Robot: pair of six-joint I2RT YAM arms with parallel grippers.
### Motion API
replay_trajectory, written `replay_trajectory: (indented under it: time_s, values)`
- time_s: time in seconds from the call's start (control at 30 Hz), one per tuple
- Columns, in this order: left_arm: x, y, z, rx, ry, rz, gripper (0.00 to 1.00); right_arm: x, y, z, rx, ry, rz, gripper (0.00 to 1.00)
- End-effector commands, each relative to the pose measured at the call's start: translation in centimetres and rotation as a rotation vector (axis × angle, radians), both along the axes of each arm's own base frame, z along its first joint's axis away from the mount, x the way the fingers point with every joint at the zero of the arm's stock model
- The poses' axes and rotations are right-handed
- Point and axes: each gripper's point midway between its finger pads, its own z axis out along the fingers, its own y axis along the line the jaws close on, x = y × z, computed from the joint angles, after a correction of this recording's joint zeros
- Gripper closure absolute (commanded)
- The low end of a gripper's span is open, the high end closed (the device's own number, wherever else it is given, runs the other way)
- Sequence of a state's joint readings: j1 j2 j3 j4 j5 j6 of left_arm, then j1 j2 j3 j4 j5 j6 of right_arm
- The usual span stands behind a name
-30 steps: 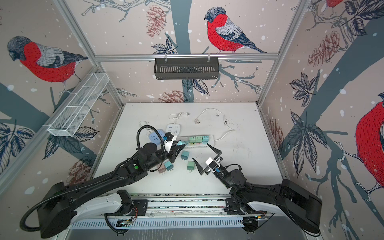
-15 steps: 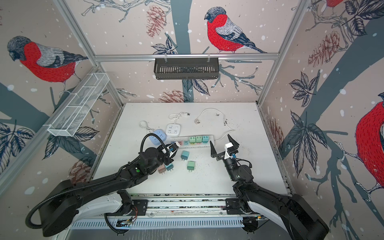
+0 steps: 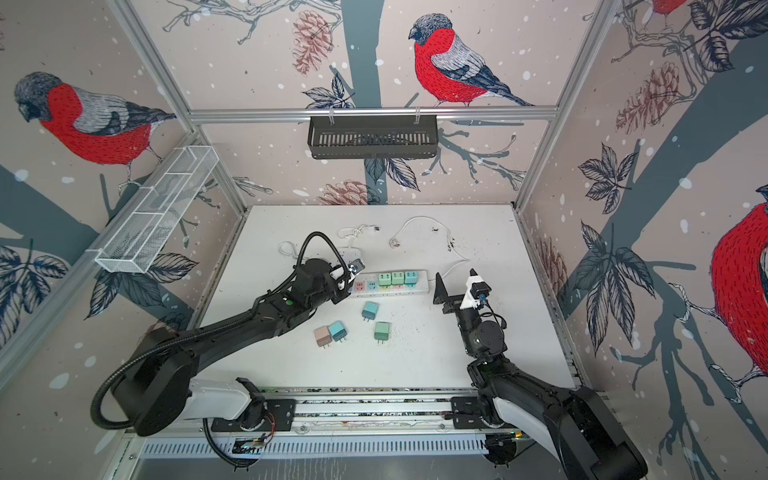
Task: Insert the plug
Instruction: 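Carry the teal plug over the power strip with the left gripper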
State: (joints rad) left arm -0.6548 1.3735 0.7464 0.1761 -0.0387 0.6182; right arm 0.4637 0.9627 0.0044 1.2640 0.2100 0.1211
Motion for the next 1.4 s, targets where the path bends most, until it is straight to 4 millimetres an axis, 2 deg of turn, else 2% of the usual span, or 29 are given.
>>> replay_trajectory:
  time_s: [0.0,0.17,0.43,0.63,0.8,1.03,1.1,1.37]
  values:
    - [-1.5,-0.2,-2.1,0.128,0.01,-0.149,1.0,-0.6,0.1,-2.3,0.002,0.057,0.028,0.0]
    - [-1.6,-1.6,-2.0,0.09,0.055,-0.23,1.0,-0.7,0.0,-2.2,0.002,0.052,0.029,0.0]
    - [0.0,-1.2,-4.9,0.164,0.2,-0.183,1.0,-0.1,0.3,-2.4,-0.01,0.07,0.026,0.0]
    - [0.6,-1.5,-5.6,0.158,0.212,-0.195,1.0,-0.2,0.0,-2.4,0.001,0.073,0.016,0.0]
    - [1.7,-1.4,-6.3,0.165,0.236,-0.177,1.0,0.8,-1.2,-2.7,0.033,0.105,-0.045,0.0]
    - [1.5,-1.7,-7.8,0.156,0.292,-0.209,1.0,1.4,-1.4,-3.1,0.043,0.131,-0.049,0.0]
    - [2.1,-2.4,-6.9,0.14,0.273,-0.22,1.0,1.2,-1.5,-3.0,0.048,0.126,-0.049,0.0]
    - [2.5,-3.3,-6.3,0.126,0.305,-0.245,1.0,1.0,-1.6,-2.9,0.054,0.12,-0.045,0.0]
